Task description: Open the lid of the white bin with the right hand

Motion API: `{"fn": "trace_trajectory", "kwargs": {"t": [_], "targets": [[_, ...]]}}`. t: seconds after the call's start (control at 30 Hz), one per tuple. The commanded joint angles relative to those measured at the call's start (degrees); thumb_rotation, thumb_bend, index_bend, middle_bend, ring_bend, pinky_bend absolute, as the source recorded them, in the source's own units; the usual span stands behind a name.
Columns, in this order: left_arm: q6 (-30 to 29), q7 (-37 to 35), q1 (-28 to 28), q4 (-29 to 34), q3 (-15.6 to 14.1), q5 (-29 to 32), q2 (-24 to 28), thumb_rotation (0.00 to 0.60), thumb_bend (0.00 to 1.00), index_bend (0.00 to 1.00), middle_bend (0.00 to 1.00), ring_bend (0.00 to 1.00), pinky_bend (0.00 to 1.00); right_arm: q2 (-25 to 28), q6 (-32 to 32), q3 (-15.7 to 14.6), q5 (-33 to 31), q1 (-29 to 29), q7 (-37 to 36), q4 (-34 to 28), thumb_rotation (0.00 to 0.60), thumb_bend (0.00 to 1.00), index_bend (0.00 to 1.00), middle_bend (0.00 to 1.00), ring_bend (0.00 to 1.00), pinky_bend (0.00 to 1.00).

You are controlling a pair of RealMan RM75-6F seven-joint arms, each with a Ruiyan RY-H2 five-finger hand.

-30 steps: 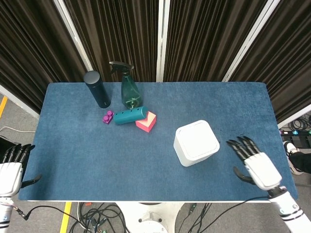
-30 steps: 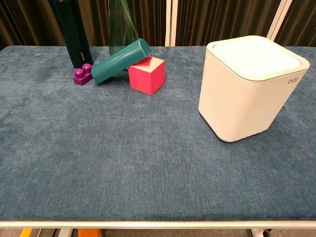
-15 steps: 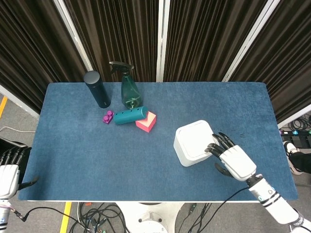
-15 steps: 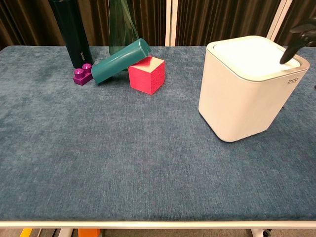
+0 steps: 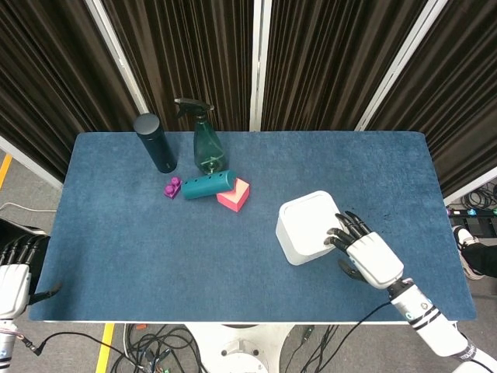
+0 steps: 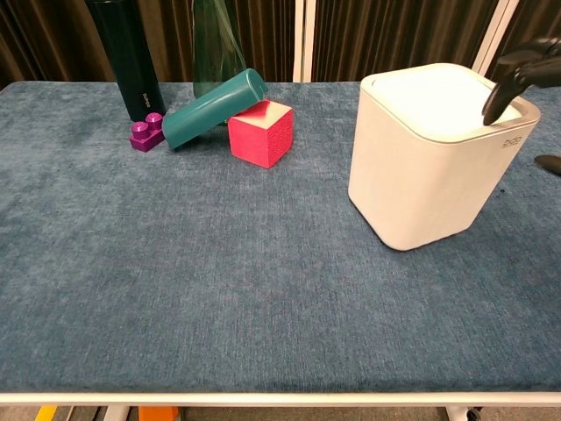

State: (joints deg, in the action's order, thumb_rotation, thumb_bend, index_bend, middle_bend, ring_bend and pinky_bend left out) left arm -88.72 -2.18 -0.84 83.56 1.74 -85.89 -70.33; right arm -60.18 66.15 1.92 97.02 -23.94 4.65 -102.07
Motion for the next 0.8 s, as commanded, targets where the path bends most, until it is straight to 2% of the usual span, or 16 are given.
{"fn": "trace_trajectory", "kwargs": {"t": [0.03, 0.1, 0.2, 0.47, 0.63, 0.8], "targets": [[-0.16, -0.02, -0.03, 0.14, 0.05, -0.19, 0.09, 0.6, 0.0, 0.16, 0.13, 0.07, 0.11, 0.98, 5.27, 0.93, 0.62, 1.97, -1.36, 0.37, 0.6, 0.32, 0.19, 0.23, 0.0, 0.0], [-0.27, 0.0, -0.05, 0.19, 0.06, -0.35, 0.16, 0.6, 0.0, 0.16, 0.13, 0.07, 0.11, 1.52, 7.55, 1.04, 0.56, 3.05, -1.91, 0.39, 0.6, 0.32, 0.09, 0.15, 0.0, 0.0], [-0.39, -0.02, -0.01, 0.4, 0.03, -0.5, 0.34, 0.6, 0.0, 0.16, 0.13, 0.07, 0.11, 2.24, 11.43, 0.77, 0.08, 5.5, -2.74, 0.87, 0.6, 0.32, 0.02, 0.07, 0.0, 0.0], [-0.28, 0.07, 0.06, 0.77, -0.12, -0.54, 0.42, 0.6, 0.0, 0.16, 0.13, 0.07, 0.11, 0.58, 19.75, -2.75, -2.65, 14.17, -6.01, 5.39, 0.6, 0.32, 0.0, 0.01, 0.0, 0.0], [-0.35, 0.31, -0.06, 0.94, -0.02, -0.7, 0.42, 0.6, 0.0, 0.16, 0.13, 0.07, 0.11, -1.73, 24.84, -4.71, -2.49, 19.13, -7.65, 8.42, 0.6, 0.32, 0.0, 0.03, 0.0, 0.0], [-0.21, 0.3, -0.35, 0.97, 0.01, -1.05, 0.18, 0.6, 0.0, 0.16, 0.13, 0.07, 0.11, -2.92, 26.82, -5.72, -1.2, 21.16, -9.31, 10.29, 0.6, 0.32, 0.0, 0.04, 0.0, 0.0]]}}
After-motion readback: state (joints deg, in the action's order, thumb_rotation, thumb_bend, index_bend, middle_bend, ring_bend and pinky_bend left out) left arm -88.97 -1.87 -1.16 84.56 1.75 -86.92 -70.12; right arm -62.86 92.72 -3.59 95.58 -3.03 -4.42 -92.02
